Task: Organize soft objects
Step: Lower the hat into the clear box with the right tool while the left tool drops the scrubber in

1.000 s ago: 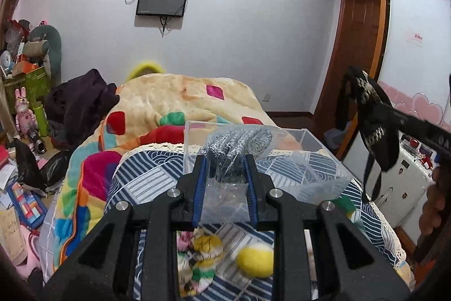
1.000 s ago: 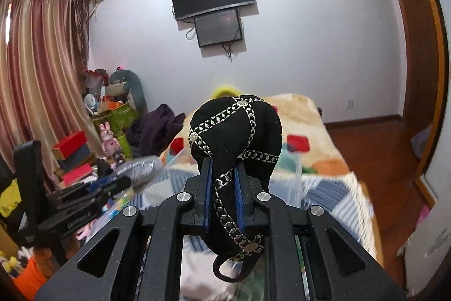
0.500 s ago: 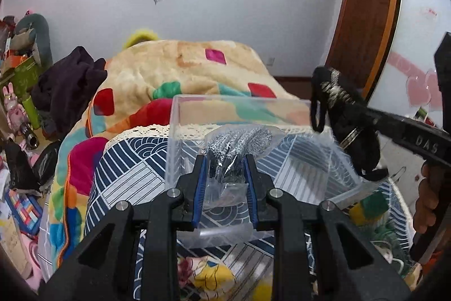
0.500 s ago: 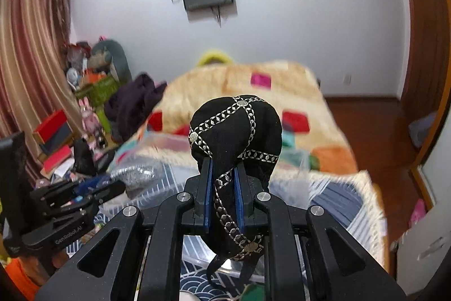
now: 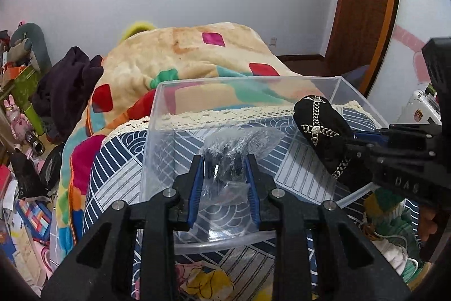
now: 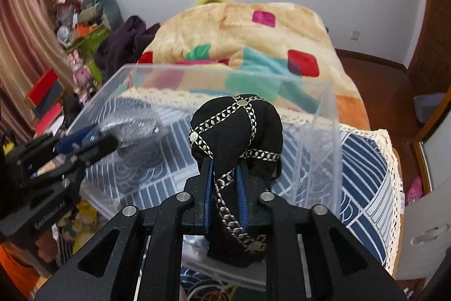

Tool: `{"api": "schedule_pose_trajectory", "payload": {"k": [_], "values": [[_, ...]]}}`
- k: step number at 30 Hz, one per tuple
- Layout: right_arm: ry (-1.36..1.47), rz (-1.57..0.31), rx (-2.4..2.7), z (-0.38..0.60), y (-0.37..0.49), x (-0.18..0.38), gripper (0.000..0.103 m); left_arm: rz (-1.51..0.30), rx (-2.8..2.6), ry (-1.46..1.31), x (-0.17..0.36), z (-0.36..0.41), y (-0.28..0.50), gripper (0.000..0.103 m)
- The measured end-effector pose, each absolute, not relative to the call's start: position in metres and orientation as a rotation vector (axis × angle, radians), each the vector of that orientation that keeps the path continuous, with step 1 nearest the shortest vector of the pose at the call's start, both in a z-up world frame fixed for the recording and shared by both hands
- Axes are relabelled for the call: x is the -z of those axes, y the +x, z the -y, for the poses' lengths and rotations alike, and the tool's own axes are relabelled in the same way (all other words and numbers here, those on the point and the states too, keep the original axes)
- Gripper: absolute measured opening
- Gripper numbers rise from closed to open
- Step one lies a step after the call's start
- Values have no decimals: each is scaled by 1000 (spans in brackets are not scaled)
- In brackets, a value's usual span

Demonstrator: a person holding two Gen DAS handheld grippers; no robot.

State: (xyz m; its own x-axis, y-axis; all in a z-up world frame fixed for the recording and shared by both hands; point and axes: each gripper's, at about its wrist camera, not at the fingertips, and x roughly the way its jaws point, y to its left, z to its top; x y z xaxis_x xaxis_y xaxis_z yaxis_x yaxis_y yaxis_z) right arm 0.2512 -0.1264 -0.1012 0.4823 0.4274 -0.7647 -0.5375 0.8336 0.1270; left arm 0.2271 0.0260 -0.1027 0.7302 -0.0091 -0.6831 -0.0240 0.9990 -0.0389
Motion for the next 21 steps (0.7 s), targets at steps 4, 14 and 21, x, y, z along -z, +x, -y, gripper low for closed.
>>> {"api": "schedule_pose_trajectory", "payload": {"k": [4, 14, 21], "values": [[-179, -857, -574, 124, 245, 99, 22, -750, 8, -70, 99, -28, 223, 37], [-142, -708, -579, 136, 221, 65, 40, -659, 41, -40, 72, -21, 190, 56], [-111, -605, -592, 144, 193, 41, 59, -594, 73, -49, 49, -19, 160, 71]]}}
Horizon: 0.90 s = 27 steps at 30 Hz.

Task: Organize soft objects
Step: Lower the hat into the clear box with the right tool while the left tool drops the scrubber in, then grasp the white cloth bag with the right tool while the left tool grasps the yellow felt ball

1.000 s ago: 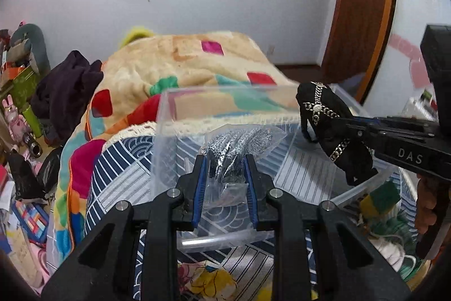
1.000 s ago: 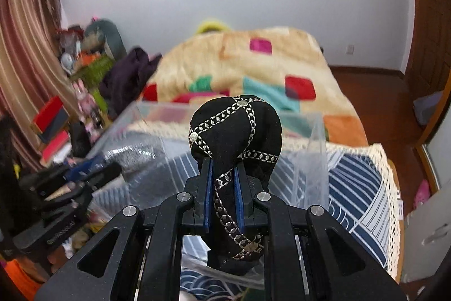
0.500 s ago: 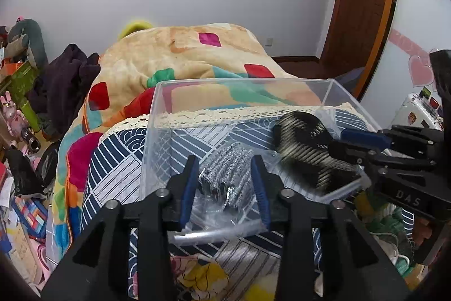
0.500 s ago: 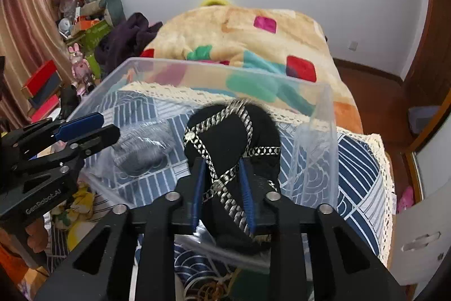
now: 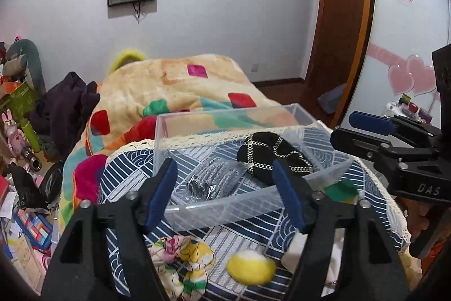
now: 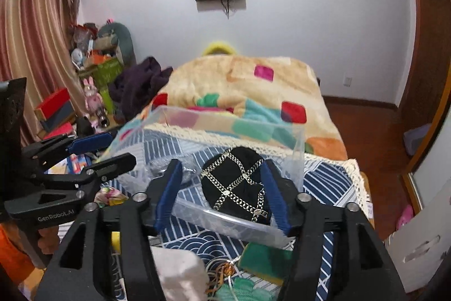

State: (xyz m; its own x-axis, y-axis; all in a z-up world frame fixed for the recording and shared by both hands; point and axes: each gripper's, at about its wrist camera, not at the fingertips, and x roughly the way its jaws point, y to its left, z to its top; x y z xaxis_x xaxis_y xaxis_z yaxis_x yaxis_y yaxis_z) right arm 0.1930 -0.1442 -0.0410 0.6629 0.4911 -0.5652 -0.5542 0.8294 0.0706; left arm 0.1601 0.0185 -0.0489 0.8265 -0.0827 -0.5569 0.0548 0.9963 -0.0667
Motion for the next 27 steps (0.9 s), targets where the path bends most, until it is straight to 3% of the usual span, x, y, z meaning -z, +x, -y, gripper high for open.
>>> {"api": "schedule_pose_trajectory", "payload": {"k": [5, 10, 20, 27], "values": [[-71, -556, -625, 148, 173, 34, 70, -582, 87, -35, 48, -15, 139, 76], [-85, -537, -624, 146, 154, 42, 72, -603, 98, -36, 59, -15, 120, 82], [-44, -664, -652, 149, 135, 91, 75, -722, 140, -80, 106, -11, 98, 82], [-14, -754, -657, 152, 129, 119, 75, -754, 137, -96, 130, 0, 97, 67]]}}
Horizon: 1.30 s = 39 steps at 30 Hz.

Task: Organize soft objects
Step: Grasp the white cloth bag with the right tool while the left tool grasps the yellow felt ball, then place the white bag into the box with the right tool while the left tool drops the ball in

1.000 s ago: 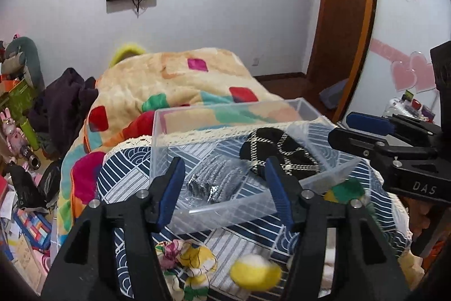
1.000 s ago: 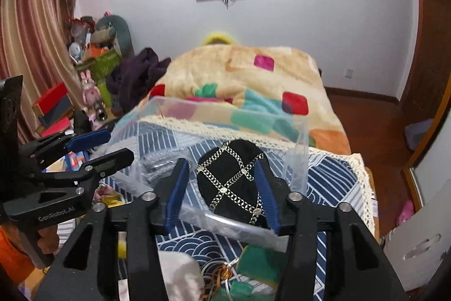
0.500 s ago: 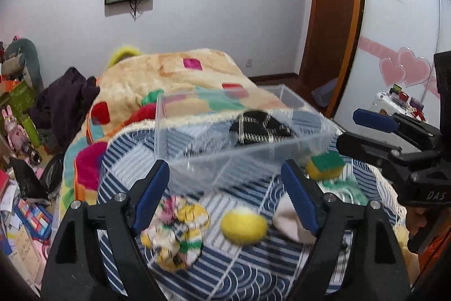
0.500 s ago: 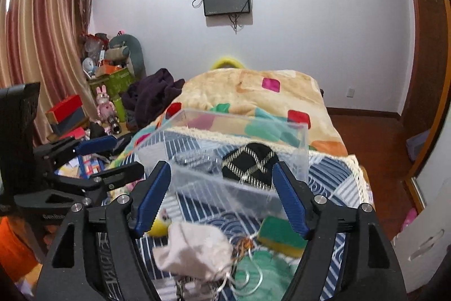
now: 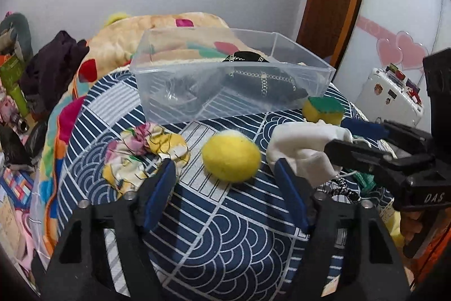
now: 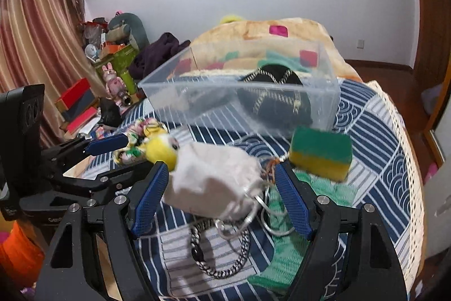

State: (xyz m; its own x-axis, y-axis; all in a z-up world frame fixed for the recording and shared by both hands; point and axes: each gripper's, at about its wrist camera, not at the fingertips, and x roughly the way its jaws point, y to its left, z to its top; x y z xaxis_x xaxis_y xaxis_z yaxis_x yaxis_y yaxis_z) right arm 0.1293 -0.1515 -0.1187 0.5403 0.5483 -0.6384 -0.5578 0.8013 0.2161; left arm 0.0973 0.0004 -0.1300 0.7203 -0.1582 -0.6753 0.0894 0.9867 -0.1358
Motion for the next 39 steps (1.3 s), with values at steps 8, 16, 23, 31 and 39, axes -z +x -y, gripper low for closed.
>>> {"api": "schedule_pose_trajectory", "payload": {"k": [8, 16, 23, 31, 39], "values": [[-1, -804, -679, 153, 135, 136, 70, -776, 140, -143, 140, 2, 115, 61], [16, -812, -702, 156, 133, 139, 29, -768, 147, -140, 144, 5, 117, 45], [27, -772, -711, 161, 128, 126, 23, -720, 143, -137, 127, 2, 104, 44], [57, -671, -695, 171, 127, 93, 23, -633, 122, -130, 95, -12, 102, 44], [87, -560, -665, 180, 141, 61, 23, -576, 102, -144, 71, -29, 123, 44]]}}
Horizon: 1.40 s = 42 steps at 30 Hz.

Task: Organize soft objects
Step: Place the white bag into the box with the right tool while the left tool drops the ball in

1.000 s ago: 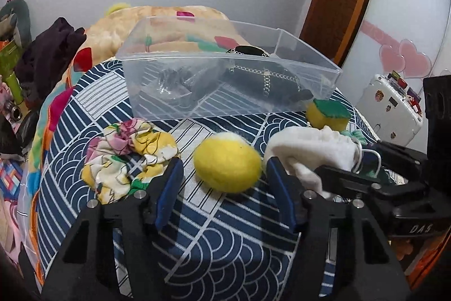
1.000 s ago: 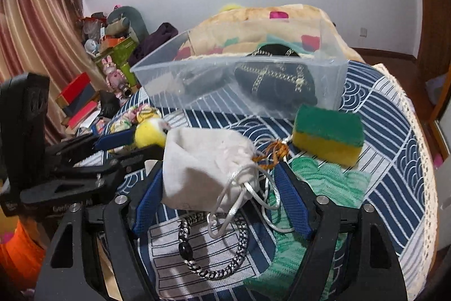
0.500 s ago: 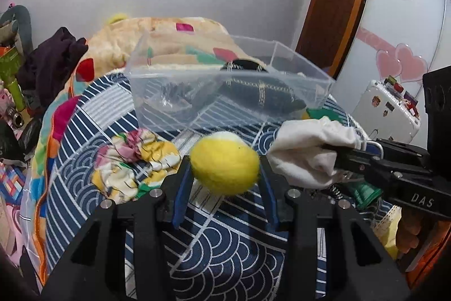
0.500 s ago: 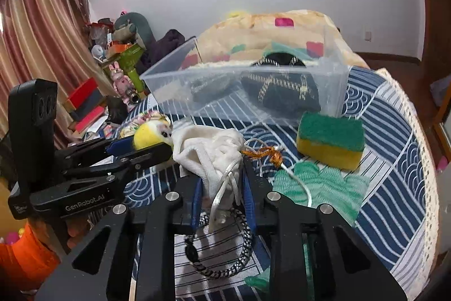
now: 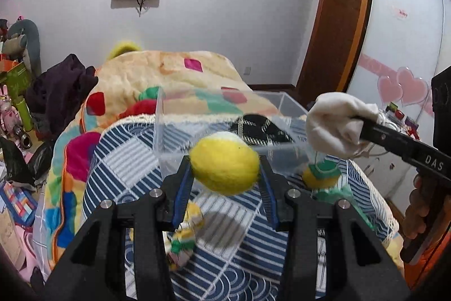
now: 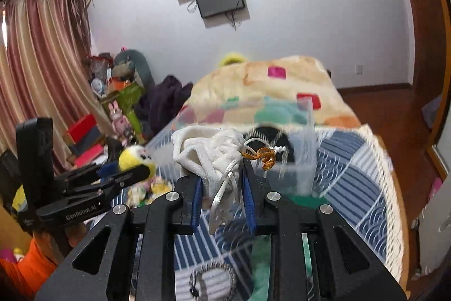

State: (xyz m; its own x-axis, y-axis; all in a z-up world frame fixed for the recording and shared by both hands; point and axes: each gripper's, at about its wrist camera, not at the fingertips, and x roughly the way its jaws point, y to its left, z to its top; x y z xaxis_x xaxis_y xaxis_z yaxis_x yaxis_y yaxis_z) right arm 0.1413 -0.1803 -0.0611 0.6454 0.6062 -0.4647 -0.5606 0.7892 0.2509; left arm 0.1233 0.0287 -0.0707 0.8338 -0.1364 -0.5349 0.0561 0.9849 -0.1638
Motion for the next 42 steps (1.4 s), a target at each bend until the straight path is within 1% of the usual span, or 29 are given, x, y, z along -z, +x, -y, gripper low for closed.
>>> {"api": "schedule_pose_trajectory", "payload": {"k": [6, 10, 18, 29, 33, 35, 36, 38, 42], "values": [[83, -521, -641, 172, 160, 46, 23, -559, 80, -117, 62, -32, 143, 44], [43, -520, -628, 159, 173, 44, 23, -596, 99, -135, 68, -33, 164, 44], [-21, -583, -605, 140, 198, 58, 23, -679, 126, -154, 87, -24, 200, 44], [-100, -694, -547, 126, 220, 82, 23, -760, 130, -152, 100, -11, 230, 45], [-111, -706, -543, 127, 222, 89, 23, -765, 119, -134, 101, -8, 233, 50], [-111, -721, -546, 127, 223, 92, 25, -765, 121, -125, 101, -6, 232, 57], [-112, -730, -548, 127, 224, 93, 26, -762, 117, -122, 101, -5, 232, 63], [-110, -740, -548, 129, 224, 95, 26, -751, 122, -120, 99, -4, 228, 65], [-104, -753, -564, 136, 223, 93, 30, -734, 122, -102, 94, -3, 219, 69]]}}
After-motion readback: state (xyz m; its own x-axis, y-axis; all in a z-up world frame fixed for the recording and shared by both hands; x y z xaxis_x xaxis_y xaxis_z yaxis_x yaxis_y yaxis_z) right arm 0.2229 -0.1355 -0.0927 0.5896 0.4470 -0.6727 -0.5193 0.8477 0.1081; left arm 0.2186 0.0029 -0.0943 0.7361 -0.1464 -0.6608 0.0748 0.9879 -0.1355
